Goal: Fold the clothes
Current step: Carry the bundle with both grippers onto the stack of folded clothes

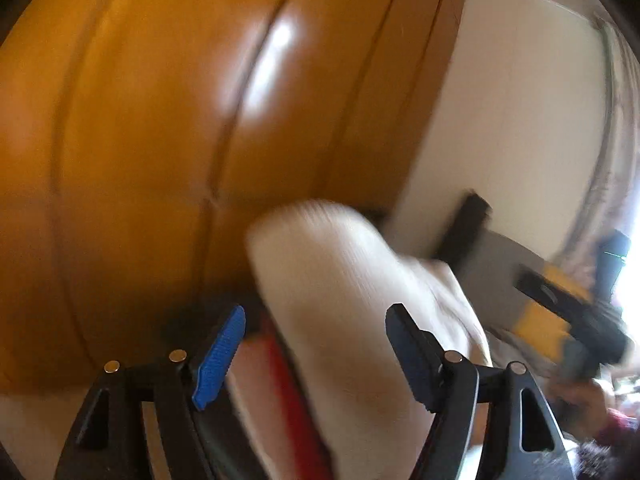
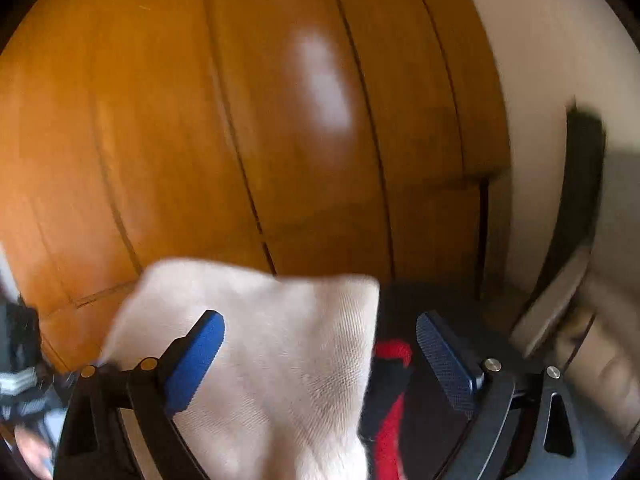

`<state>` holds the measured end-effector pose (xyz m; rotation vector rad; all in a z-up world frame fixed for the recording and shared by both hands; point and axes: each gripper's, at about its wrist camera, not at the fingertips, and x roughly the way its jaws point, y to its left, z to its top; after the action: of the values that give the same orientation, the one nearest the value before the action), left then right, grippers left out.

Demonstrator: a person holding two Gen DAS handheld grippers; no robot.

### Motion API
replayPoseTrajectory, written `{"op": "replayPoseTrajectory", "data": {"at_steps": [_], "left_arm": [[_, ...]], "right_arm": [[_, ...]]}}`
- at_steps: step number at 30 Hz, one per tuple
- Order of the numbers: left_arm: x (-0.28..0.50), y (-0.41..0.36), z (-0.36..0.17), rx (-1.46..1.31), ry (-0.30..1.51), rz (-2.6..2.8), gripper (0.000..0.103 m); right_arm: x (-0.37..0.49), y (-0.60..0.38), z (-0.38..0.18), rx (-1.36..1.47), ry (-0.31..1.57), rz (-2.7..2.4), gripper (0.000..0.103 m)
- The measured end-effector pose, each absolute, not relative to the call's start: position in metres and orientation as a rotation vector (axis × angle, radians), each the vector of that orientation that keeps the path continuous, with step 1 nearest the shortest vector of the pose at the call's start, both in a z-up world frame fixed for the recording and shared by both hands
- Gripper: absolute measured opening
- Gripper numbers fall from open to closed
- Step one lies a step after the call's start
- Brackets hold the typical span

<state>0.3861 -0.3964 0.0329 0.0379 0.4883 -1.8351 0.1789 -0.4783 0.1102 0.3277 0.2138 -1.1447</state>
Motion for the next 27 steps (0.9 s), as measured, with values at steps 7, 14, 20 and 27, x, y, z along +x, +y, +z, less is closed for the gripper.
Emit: {"op": "replayPoseTrajectory", "data": {"at_steps": [7, 14, 20, 27], "left_arm": [[0.315, -0.422, 0.052, 0.182, 0.457, -2.023, 0.075], [0.314, -0.45, -0.032, 0.396, 0.502, -1.865, 0.077], [0.318, -0.442, -0.025, 0.397, 0.534, -1.861, 0.077], [0.374, -0.493, 0.008, 0.367, 0.456, -1.819, 0.08]], "right_arm": [[0.2, -0.443, 0.076, 0.241, 0.444, -0.975, 0.098], [0.223, -0.524, 0.004, 0.501, 0.506, -0.91, 0.102], [0.244, -0.531, 0.002, 0.454, 0.492, -0.927, 0.103], [0.239, -0.509, 0.018, 0.429, 0.522, -1.036, 0.103]]}}
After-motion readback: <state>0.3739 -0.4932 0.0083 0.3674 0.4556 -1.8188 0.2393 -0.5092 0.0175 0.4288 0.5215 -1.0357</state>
